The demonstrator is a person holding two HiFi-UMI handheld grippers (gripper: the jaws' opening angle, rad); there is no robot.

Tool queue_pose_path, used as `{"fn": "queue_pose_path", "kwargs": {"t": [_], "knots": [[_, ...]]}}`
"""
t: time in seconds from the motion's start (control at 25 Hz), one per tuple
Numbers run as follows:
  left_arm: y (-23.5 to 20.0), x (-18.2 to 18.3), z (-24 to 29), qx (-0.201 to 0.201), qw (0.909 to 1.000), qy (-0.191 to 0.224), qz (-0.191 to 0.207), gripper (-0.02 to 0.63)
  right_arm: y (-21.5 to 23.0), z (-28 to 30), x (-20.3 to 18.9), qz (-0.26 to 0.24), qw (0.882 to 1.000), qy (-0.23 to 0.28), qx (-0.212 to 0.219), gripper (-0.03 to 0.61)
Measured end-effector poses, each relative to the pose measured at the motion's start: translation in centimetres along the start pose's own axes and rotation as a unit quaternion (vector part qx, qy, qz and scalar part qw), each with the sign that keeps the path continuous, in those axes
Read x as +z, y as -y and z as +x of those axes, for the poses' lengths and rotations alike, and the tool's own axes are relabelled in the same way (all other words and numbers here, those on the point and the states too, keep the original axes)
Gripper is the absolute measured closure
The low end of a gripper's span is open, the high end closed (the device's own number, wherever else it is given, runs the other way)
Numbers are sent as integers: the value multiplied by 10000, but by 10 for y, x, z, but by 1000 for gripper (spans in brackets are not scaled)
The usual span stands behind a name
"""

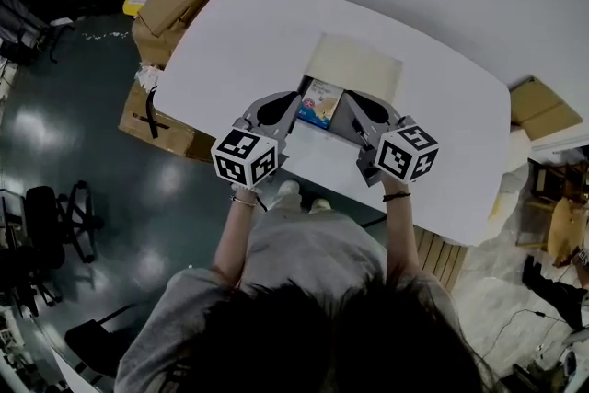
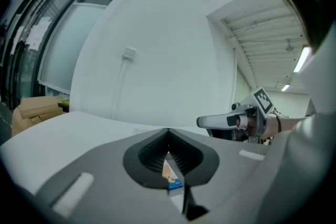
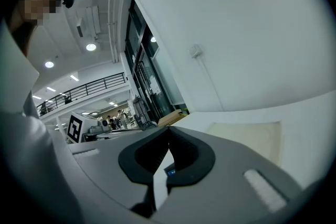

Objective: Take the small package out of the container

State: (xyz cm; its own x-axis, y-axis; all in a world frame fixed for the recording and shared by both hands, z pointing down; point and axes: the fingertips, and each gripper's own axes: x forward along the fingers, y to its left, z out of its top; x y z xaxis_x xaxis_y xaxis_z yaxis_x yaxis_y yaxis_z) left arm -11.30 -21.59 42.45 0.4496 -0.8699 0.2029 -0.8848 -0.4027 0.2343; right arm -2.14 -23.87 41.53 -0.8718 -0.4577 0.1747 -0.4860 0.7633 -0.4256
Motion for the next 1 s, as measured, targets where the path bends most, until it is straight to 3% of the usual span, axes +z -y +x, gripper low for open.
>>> {"fn": "queue_pose_path", "kwargs": {"t": [0.52, 0.8, 1.0], "knots": [[-19, -33, 32, -1199, 9889, -865, -116, 621, 33, 14, -27, 626, 9892, -51, -1326, 565], [-22, -52, 41, -1667, 9791, -1152, -179, 621, 48, 17, -49, 890, 9798, -246, -1774, 565], [-27, -61, 45, -1762, 9755, -1303, -175, 621, 56, 22, -68, 1149, 9739, -584, -1868, 565]]}}
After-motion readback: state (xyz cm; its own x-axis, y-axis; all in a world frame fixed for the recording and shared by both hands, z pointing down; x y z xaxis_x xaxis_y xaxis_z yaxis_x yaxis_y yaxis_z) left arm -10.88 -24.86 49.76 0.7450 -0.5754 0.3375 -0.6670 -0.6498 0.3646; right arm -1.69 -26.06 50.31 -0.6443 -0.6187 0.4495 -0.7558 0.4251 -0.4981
